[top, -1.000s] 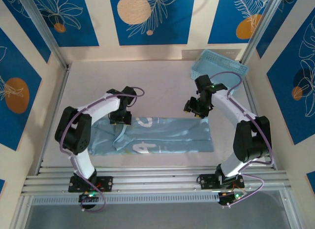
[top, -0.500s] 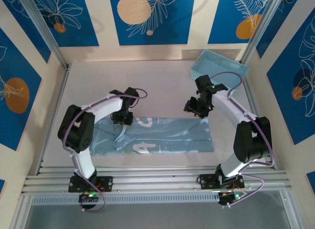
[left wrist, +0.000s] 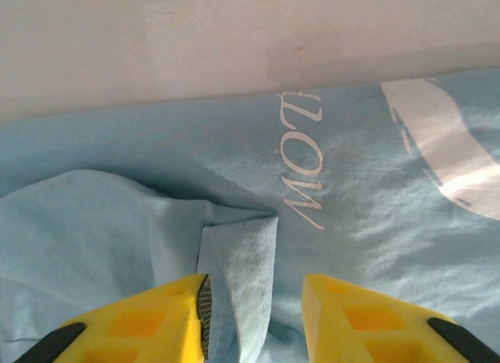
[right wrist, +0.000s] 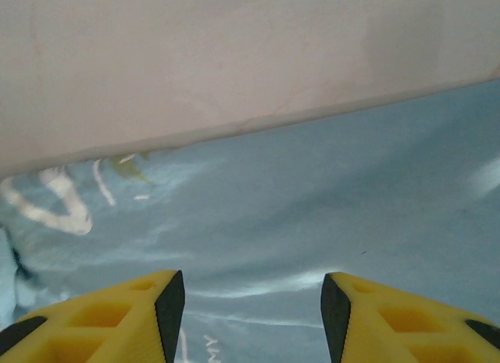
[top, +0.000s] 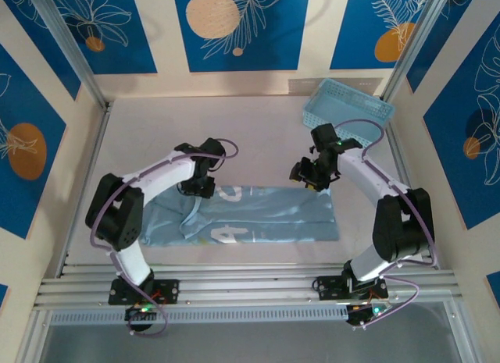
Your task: Fold and stack the t-shirts
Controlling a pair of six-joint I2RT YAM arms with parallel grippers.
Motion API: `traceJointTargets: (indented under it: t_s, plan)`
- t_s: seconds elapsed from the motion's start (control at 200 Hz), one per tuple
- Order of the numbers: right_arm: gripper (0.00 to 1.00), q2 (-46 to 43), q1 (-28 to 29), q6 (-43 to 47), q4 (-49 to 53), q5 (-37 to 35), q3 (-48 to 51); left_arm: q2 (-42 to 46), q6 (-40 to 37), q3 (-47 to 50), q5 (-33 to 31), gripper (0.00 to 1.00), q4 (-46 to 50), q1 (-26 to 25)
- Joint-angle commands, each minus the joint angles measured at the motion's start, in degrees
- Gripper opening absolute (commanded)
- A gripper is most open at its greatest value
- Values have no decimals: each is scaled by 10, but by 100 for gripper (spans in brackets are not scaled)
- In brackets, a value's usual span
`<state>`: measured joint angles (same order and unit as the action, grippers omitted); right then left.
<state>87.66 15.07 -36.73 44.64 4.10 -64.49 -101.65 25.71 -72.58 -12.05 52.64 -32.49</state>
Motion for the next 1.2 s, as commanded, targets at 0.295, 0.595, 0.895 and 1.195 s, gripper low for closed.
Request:
traceJointTargets:
  t_s: [0.295,0.595,0.895,1.195]
  plan:
    - [53,-64,-6,-2,-61,118,49,-45,-28,-9,-17,40,-3,14]
    - [53,-60,-3,-4,-63,117,54,-28,-27,-15,-21,47,-1,16]
    - [51,-61,-2,-2,-56,108,51,-40,-24,5,-20,27,0,18]
    - [49,-53,-1,4,-53,109,43,69,132,70,-56,0,53,28]
